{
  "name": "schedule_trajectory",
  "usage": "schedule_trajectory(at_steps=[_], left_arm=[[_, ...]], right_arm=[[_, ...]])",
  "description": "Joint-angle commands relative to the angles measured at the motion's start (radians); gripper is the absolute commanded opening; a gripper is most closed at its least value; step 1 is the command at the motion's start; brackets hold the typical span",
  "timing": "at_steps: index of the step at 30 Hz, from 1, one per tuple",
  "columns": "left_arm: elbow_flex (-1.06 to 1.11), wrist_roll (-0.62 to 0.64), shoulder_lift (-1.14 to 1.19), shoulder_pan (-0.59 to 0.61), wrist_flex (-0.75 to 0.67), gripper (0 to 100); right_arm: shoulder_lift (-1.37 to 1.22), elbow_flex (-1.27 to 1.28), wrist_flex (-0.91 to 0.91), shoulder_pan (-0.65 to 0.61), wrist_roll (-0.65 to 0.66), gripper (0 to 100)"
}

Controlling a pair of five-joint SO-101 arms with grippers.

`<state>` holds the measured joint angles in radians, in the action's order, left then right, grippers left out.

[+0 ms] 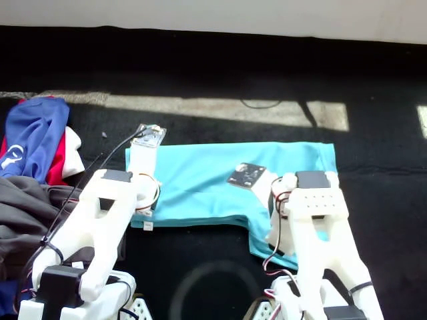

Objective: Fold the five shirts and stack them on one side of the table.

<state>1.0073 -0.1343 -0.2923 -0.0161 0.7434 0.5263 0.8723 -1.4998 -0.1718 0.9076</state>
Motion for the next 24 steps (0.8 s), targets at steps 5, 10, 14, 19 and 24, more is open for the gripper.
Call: schedule_trajectory(at_steps=[5, 10, 14, 19, 24], left_arm=[[0.002, -0.002, -0.005, 0.004, -0.014, 1], [0.002, -0.002, -0.005, 0.004, -0.014, 1], [0.002, -0.002, -0.005, 0.004, -0.014, 1], [0.002, -0.002, -0.005, 0.004, -0.014, 1], [0.004, -0.002, -0.005, 0.004, -0.014, 1]], right_arm=[[0.007, 0.151, 0.119, -0.107, -0.012, 17.3], [0.007, 0.243, 0.26, -0.111, -0.058, 19.6], [0.005, 0.312, 0.323, -0.11, -0.057, 19.6], [0.005, 0.406, 0.443, -0.105, -0.058, 19.2], [0.012, 0.417, 0.45, -0.105, -0.058, 0.8]])
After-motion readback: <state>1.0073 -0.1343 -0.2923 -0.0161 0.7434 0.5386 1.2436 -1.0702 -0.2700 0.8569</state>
